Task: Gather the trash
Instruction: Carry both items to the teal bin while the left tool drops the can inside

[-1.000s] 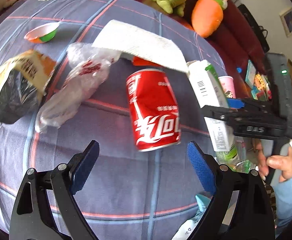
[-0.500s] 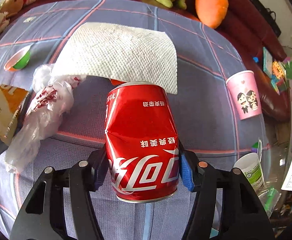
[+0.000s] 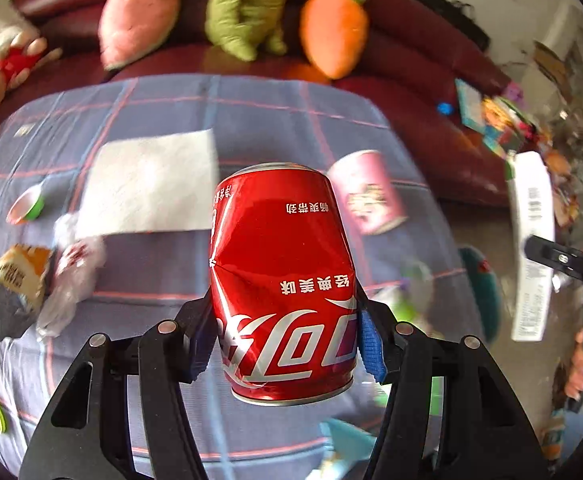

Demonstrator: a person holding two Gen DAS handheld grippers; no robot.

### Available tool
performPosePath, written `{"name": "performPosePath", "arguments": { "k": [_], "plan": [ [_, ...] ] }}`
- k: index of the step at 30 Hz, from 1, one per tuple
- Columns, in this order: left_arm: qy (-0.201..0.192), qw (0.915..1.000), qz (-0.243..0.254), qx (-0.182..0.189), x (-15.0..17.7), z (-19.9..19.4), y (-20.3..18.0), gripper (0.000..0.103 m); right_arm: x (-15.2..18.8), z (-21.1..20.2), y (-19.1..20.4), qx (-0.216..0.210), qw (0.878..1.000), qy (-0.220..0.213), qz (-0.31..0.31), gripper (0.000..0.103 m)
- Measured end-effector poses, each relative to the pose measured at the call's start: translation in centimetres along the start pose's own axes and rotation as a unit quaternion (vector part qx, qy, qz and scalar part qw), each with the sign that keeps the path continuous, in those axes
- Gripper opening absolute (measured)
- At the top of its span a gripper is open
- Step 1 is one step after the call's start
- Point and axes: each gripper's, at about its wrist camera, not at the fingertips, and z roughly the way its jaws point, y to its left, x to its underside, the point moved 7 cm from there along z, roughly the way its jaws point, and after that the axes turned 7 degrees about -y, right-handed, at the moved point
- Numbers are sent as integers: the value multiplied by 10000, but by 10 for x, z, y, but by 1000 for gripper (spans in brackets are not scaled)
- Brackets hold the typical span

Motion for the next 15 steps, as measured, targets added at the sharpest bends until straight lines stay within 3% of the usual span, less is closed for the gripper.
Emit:
{"name": "performPosePath", "arguments": {
  "k": [9,15],
  "plan": [
    [177,9922,994,727,-2,13,-135,60,21,-60,-87,304,9946,-556,818,73],
    [567,9794,1622,1063,18,38,-225,60,54,-93,-159,520,9833,-813,1541,73]
  ]
}}
